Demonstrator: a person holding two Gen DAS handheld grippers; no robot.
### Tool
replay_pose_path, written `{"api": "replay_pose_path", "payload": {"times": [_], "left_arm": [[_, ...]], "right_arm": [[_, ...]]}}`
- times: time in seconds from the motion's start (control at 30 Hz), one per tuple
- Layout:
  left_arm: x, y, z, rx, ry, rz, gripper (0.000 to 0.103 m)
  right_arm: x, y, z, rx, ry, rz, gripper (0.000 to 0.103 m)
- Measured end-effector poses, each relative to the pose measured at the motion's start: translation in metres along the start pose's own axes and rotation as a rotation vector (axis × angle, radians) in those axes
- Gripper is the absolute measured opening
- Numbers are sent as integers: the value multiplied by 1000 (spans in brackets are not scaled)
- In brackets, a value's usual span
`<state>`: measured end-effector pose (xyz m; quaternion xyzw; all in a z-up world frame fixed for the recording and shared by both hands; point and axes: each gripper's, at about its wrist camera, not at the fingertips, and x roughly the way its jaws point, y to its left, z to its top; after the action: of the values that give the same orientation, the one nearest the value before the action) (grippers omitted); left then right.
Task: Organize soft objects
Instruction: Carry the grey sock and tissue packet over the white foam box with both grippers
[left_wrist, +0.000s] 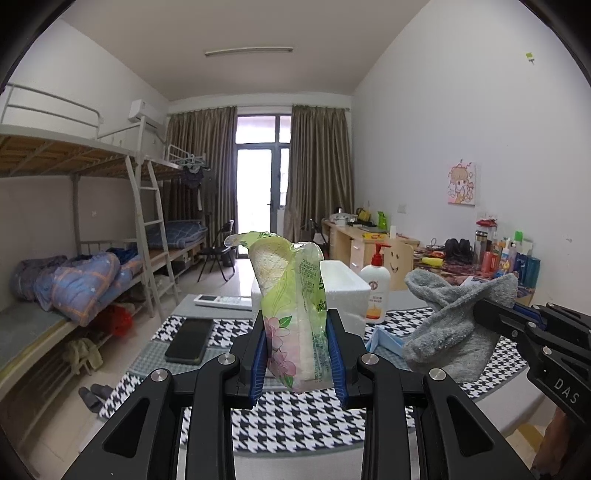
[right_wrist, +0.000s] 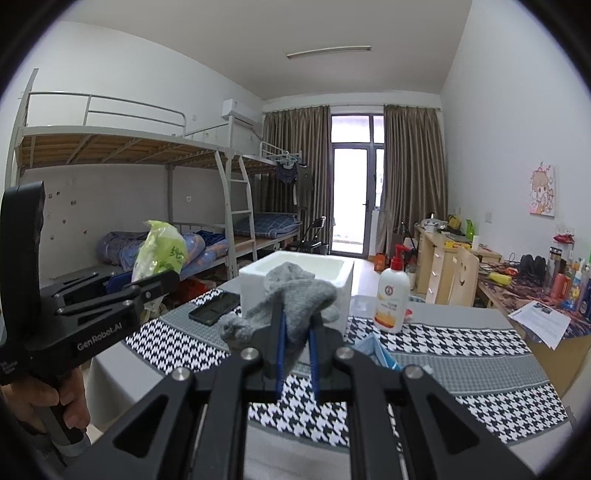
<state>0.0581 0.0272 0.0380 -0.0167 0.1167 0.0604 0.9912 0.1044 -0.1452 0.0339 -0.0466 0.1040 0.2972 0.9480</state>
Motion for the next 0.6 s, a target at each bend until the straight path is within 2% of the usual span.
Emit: {"api": "replay_pose_path", "payload": {"times": [0.27,0.6], "left_arm": [[18,12,24,-4,0,-24,31],[34,10,31,12,23,-24,31]], "right_arm": [[17,3,21,12,15,-26,14],[19,-1,29,23,1,-24,14]]}}
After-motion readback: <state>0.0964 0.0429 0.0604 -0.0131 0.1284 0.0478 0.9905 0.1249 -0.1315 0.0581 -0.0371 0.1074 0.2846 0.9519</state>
